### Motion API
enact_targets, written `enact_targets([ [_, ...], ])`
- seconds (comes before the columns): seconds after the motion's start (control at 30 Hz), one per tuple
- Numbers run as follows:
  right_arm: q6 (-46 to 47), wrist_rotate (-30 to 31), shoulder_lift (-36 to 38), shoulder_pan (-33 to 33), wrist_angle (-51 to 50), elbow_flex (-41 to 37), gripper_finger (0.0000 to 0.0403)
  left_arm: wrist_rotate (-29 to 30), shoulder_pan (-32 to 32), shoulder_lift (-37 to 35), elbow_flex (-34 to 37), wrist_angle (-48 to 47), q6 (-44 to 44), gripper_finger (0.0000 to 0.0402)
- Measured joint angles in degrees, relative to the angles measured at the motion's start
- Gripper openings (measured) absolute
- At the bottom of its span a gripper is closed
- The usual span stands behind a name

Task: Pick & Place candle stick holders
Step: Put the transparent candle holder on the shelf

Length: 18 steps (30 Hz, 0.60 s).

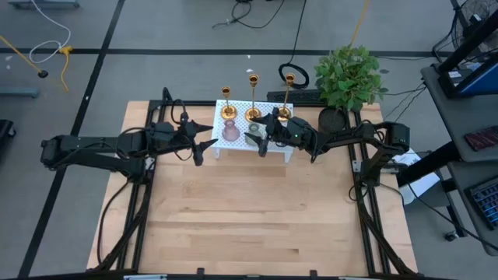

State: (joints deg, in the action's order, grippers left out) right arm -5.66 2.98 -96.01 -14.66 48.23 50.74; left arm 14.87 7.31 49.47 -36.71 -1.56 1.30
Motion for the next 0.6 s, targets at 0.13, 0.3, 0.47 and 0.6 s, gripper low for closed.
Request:
enact_targets([
  [0.13,-0.18,0.0,0.27,0.0,0.7,0.0,0.0281,0.0,0.0,0.01,0.0,-0.01,0.0,0.0232],
  [0.3,-0.18,-0.02,3.06,0.04,1.04,0.0,0.0284,0.0,-0.02,0.0,0.0,0.0,0.01,0.0232],
  [0.47,-0.19,-0.12,7.16,0.61,0.35,0.0,0.0284,0.0,-0.02,0.02,0.0,0.0,0.0,0.0232],
  [0.6,-3.02,-0.04,10.96,2.99,-4.26,0.0,0.0282,0.0,-0.02,0.01,0.0,0.0,0.0,0.0232],
])
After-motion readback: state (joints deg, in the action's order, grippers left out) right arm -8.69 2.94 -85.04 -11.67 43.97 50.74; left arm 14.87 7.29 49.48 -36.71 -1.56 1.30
